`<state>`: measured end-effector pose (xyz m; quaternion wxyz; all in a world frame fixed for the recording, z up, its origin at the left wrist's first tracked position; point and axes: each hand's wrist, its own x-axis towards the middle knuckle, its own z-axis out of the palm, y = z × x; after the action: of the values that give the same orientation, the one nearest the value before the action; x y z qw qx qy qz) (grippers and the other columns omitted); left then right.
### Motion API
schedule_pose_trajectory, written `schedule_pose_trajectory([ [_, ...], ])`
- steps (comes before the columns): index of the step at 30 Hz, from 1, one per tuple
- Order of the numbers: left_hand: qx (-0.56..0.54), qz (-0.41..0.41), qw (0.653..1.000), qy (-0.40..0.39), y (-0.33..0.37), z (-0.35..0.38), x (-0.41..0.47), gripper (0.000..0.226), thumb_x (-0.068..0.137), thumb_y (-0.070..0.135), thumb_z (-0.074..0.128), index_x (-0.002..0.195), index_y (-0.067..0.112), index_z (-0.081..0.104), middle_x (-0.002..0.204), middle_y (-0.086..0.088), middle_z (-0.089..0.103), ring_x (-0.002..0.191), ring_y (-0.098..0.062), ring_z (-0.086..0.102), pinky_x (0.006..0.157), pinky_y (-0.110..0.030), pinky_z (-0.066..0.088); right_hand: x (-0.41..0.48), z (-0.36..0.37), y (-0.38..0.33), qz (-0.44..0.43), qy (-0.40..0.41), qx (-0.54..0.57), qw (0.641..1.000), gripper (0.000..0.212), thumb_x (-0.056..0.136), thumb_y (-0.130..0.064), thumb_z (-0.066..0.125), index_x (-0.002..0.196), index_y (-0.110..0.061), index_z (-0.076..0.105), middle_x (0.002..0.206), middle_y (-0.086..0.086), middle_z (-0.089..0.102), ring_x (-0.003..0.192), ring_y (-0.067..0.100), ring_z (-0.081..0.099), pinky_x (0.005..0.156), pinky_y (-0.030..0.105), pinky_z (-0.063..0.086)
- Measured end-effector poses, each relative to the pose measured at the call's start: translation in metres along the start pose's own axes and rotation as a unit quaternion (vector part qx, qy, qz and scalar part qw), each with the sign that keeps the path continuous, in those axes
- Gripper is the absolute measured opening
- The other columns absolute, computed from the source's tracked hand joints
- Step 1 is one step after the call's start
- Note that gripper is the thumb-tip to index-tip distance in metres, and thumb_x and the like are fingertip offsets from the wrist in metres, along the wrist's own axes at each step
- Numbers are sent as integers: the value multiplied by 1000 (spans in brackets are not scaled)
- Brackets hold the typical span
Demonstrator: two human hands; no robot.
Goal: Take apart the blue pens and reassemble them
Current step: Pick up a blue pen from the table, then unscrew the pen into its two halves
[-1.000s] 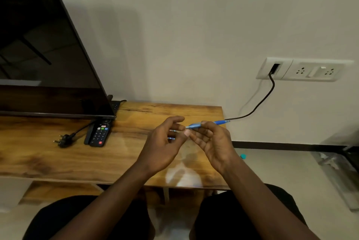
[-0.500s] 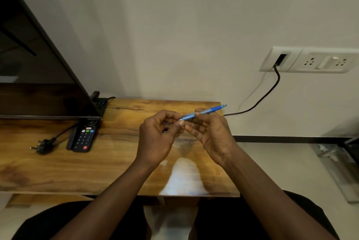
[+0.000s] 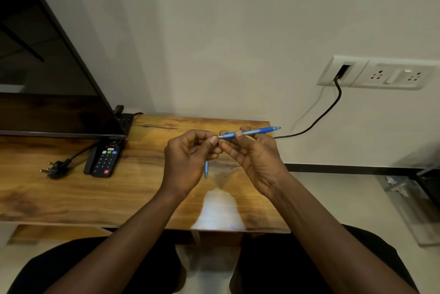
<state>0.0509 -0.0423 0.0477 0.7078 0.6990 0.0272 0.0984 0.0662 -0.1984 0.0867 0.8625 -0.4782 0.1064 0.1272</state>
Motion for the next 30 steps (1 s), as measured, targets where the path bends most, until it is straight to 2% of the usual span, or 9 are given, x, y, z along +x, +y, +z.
schedule_pose_trajectory([
  [6, -30, -17, 999, -9, 1, -4, 1, 9, 97, 9, 71, 103, 10, 77, 91, -11, 81, 86, -26, 80, 78, -36, 66, 1, 1, 1, 16, 2, 34, 999, 17, 101, 0, 57, 118, 0, 55, 111, 29, 71, 98, 32, 76, 89, 38, 62],
  [9, -26, -41, 999, -2, -1, -6, 1, 8, 98, 11, 71, 103, 10, 78, 90, -11, 81, 84, -22, 79, 76, -31, 65, 1, -1, 1, 24, 33, 40, 998, 9, 100, 0, 58, 108, 4, 61, 118, 32, 70, 103, 35, 74, 95, 41, 60],
  [12, 104, -52, 993, -23, -17, -13, -1, 5, 96, 15, 75, 96, 16, 80, 85, -3, 79, 77, -11, 75, 71, -24, 61, 3, -5, 3, 37, 80, 23, 996, 6, 100, -1, 59, 100, 1, 64, 113, 30, 69, 106, 39, 71, 96, 42, 59],
  [15, 258, -78, 961, -67, -44, -18, -7, 7, 89, 16, 82, 92, 22, 80, 81, 8, 78, 76, -5, 73, 75, -25, 62, 5, -12, 6, 56, 116, 14, 992, 4, 100, -1, 60, 99, -1, 64, 110, 29, 70, 106, 39, 71, 96, 43, 58],
  [17, 323, -93, 938, -88, -57, -17, -11, 11, 87, 14, 84, 90, 24, 80, 78, 12, 76, 72, 3, 71, 77, -20, 60, 7, -16, 7, 69, 126, 3, 990, 4, 100, -2, 60, 98, -2, 64, 109, 28, 72, 104, 37, 72, 92, 41, 59],
  [19, 377, -95, 916, -99, -62, -13, -12, 12, 87, 13, 84, 91, 24, 80, 76, 15, 73, 70, 7, 68, 73, -12, 54, 9, -19, 6, 76, 127, -1, 989, 4, 100, -3, 60, 99, -3, 64, 107, 26, 73, 102, 36, 73, 89, 39, 61],
  [21, 413, -94, 901, -100, -65, -10, -12, 11, 88, 14, 83, 94, 23, 80, 77, 15, 73, 71, 7, 66, 68, -8, 47, 10, -21, 4, 79, 126, 0, 989, 4, 101, -4, 61, 99, -4, 64, 103, 24, 74, 98, 33, 75, 84, 36, 61],
  [25, 458, -93, 879, -100, -68, -7, -13, 11, 90, 18, 82, 98, 24, 78, 78, 15, 70, 70, 5, 62, 65, -11, 47, 9, -26, 1, 86, 121, -3, 989, 7, 101, -5, 61, 95, -6, 64, 103, 22, 75, 93, 30, 75, 80, 33, 61],
  [30, 460, -110, 877, -88, -68, -6, -12, 12, 89, 20, 83, 99, 23, 78, 78, 15, 69, 72, 3, 63, 67, -12, 46, 6, -28, 0, 96, 116, -13, 988, 6, 100, -5, 61, 95, -6, 64, 109, 25, 74, 97, 31, 75, 81, 34, 61],
])
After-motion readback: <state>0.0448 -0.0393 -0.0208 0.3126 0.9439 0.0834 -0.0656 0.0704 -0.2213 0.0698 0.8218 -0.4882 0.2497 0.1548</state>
